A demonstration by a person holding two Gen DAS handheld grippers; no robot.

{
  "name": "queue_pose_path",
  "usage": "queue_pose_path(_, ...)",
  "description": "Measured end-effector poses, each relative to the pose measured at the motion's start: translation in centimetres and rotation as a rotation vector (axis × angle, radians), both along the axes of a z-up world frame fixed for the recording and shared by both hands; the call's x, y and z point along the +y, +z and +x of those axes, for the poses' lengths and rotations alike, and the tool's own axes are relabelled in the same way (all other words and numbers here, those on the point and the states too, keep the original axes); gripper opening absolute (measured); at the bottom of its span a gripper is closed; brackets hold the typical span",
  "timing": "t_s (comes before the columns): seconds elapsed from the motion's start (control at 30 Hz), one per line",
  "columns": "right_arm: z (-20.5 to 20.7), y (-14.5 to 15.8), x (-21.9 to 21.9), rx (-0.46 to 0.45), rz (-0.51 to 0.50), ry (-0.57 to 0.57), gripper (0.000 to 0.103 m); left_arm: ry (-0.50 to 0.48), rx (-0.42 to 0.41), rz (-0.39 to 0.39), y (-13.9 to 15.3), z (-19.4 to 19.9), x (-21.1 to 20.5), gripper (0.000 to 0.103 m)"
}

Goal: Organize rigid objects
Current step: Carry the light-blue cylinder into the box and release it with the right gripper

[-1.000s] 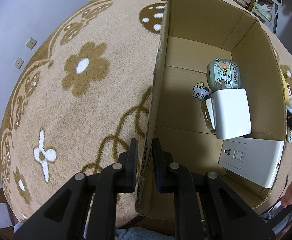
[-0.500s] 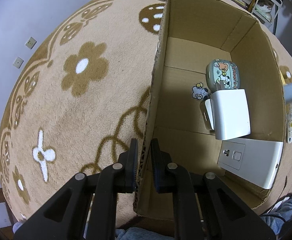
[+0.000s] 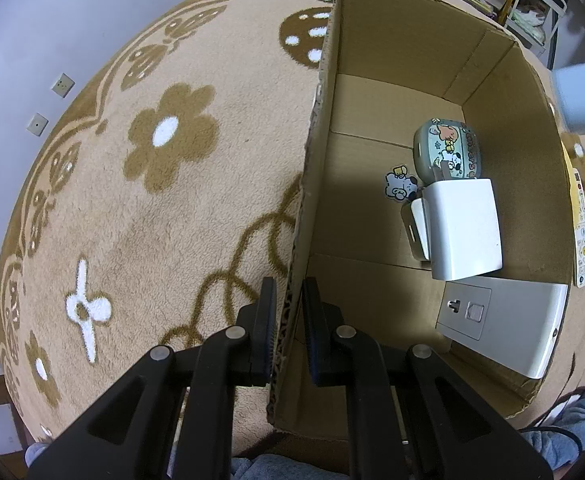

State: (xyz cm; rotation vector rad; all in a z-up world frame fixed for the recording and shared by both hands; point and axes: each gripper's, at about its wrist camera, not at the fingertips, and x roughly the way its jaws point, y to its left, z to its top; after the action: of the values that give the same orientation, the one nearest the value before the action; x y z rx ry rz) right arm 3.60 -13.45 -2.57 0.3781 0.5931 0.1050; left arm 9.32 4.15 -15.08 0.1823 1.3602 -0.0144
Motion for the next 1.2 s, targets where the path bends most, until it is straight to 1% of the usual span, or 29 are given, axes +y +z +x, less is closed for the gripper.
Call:
queue_pose_path(0.1,0.8,-1.3,1.3,0.031,0.002,0.050,0.029,0.000,0.000,0.001,0.0,0.0,0.0,0.012)
queue_pose_path(0.33,2.1,-5.0,2.5,0.098,0.048,0.129,0.029,-0.001,0.000,0.002,0.0,0.0,0.0,0.013)
queue_pose_path(0.47,2.5,-6.3,2.6,0.140,0.091,0.140,0.029,0.002,0.001,-0.002,0.0,0.0,0.0,0.013)
queue_pose_path(0.53,2.7,-6.8,3.0,0.172,0.038,0.128,0.029,0.005,0.002,-0.008,0.0,-0.1,0.2,0.013)
queue_pose_path(0.57,2.7,-7.1,3.1,0.182,0.029,0.129,0.029,0.006,0.002,-0.010,0.1,-0.1,0.2,0.013)
queue_pose_path(0.63,3.0,-7.7,3.0,0.218,0.031,0.125,0.029,0.005,0.002,-0.008,0.1,-0.1,0.1,0.014)
queue_pose_path(0.73,3.4,-8.7,2.5,0.266,0.067,0.135,0.029,0.003,0.001,-0.005,0.1,-0.1,0.1,0.014)
queue_pose_path(0.87,3.0,-8.1,2.3,0.244,0.050,0.112,0.031,0.003,0.001,-0.004,0.1,-0.1,0.1,0.014)
queue_pose_path(0.93,3.0,-7.6,2.2,0.237,0.046,0.121,0.031,0.002,0.001,-0.001,0.0,-0.1,0.1,0.014)
queue_pose_path(0.97,3.1,-7.4,2.3,0.241,0.026,0.121,0.032,0.003,0.001,0.001,-0.1,0.0,0.2,0.014)
queue_pose_path(1.0,3.1,-7.2,2.3,0.247,-0.009,0.117,0.038,0.004,0.002,0.003,-0.1,0.0,0.1,0.014)
queue_pose_path(1.03,3.0,-6.9,2.4,0.242,-0.043,0.113,0.043,0.004,0.003,0.004,-0.2,0.0,0.1,0.014)
queue_pose_path(1.07,2.8,-6.6,2.3,0.235,-0.060,0.113,0.049,0.003,0.002,0.003,-0.1,0.0,0.1,0.014)
queue_pose_path(1.17,2.7,-6.2,1.9,0.230,-0.065,0.116,0.056,0.002,-0.002,0.014,-0.1,0.1,0.2,0.015)
queue_pose_path(1.2,2.5,-5.9,1.8,0.231,-0.070,0.104,0.060,0.003,-0.002,0.010,-0.1,0.1,0.2,0.015)
